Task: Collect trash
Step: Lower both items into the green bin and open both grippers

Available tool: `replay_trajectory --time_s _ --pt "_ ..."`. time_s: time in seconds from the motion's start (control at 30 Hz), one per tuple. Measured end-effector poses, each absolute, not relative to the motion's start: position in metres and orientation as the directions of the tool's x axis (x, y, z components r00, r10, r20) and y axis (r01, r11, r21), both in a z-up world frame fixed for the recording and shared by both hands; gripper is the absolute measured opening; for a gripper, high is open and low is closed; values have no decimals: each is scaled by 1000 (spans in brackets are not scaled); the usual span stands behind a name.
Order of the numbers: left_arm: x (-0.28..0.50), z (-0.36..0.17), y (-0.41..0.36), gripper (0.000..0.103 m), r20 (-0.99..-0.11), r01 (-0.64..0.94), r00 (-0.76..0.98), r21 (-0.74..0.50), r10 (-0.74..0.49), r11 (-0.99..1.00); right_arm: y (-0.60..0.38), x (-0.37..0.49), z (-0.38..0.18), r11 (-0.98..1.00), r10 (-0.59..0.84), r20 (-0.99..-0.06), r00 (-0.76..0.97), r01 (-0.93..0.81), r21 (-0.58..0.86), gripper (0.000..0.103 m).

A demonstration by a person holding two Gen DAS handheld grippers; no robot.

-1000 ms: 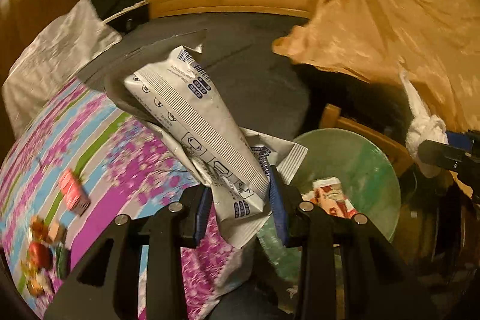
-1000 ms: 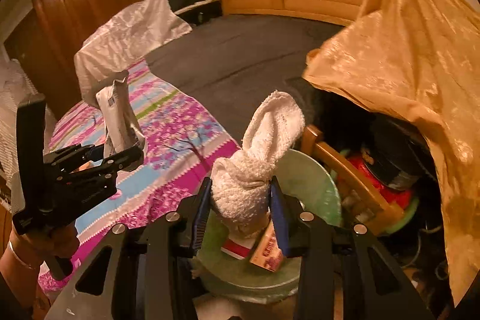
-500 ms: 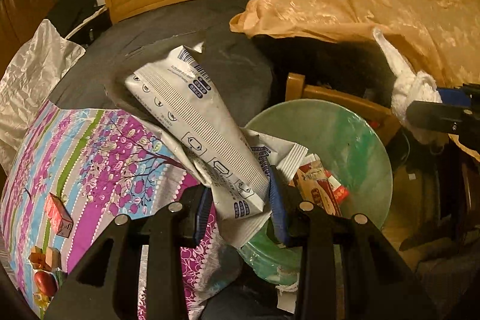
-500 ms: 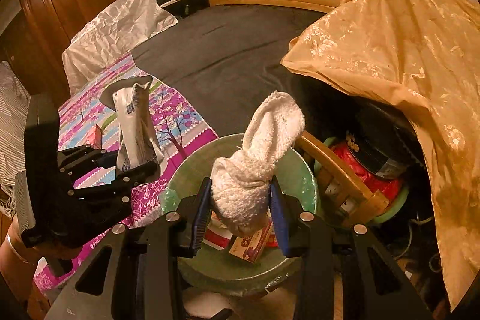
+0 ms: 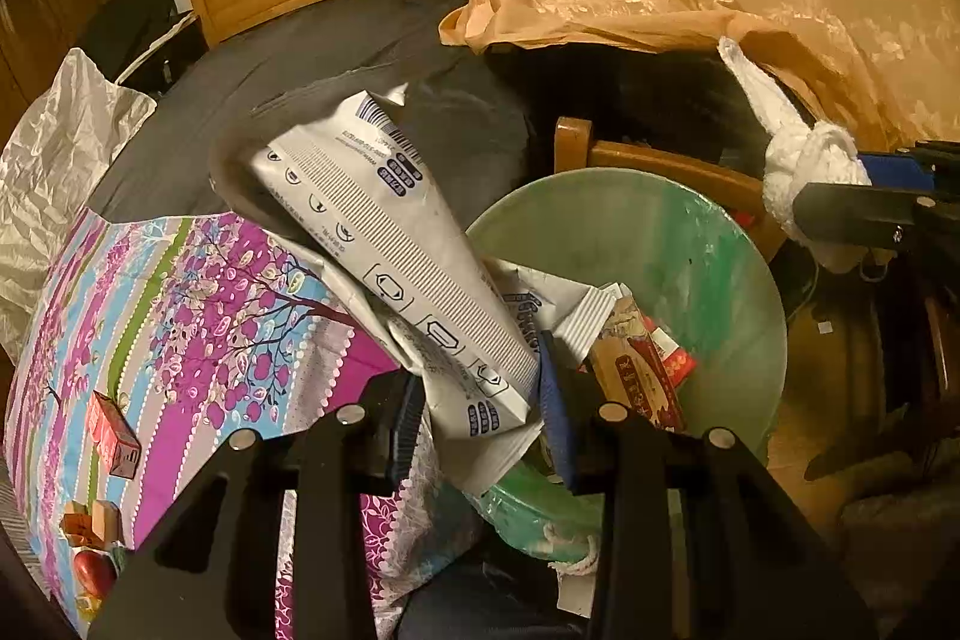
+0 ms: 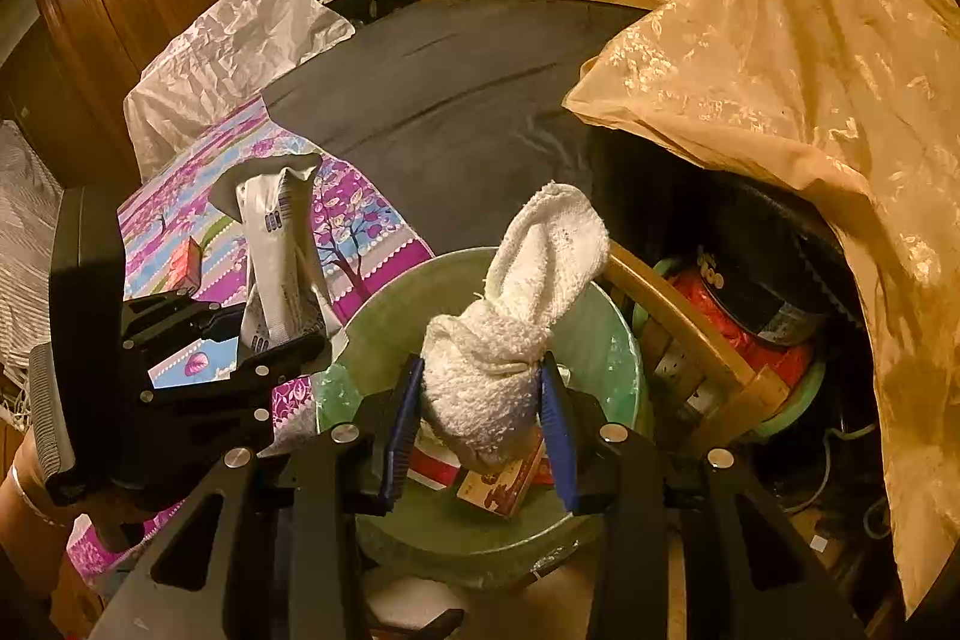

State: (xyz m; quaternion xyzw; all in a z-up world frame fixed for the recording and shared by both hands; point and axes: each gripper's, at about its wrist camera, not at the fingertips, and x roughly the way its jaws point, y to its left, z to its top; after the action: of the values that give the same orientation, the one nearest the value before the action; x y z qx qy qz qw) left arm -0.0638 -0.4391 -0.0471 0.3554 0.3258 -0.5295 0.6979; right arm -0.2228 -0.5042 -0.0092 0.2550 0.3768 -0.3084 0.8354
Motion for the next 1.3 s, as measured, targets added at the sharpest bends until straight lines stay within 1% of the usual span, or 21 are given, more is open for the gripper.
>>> replay_trajectory --time_s 0.67,0.73,0.77,0.8,0.87,0.9,0.93,1.3 --pt "-67 -55 -438 34 -839 971 232 169 -493 169 -506 -217 -20 678 -305 -800 517 708 199 39" --pt "-66 -57 -438 34 -840 971 232 170 -491 168 -507 -216 -22 678 -303 -801 517 707 200 40" --pt "-67 -57 -437 34 -839 971 230 169 -492 166 -508 -216 -23 677 -303 -802 516 708 200 43" --pt "-67 -57 -437 35 -838 972 227 168 -495 162 -509 -216 -25 673 -303 -802 515 712 203 50" --pt "-69 -57 -437 39 -834 974 222 168 -505 152 -512 -216 -29 661 -306 -803 511 721 206 52" --pt "-69 -56 -437 48 -830 972 230 174 -509 156 -513 -216 -29 661 -308 -804 509 722 203 52" --pt "-69 -56 -437 51 -825 971 234 177 -514 158 -513 -216 -30 660 -312 -805 505 725 199 52" --pt "-64 -58 -425 51 -822 966 246 164 -514 200 -517 -223 -32 640 -309 -790 529 730 239 52"
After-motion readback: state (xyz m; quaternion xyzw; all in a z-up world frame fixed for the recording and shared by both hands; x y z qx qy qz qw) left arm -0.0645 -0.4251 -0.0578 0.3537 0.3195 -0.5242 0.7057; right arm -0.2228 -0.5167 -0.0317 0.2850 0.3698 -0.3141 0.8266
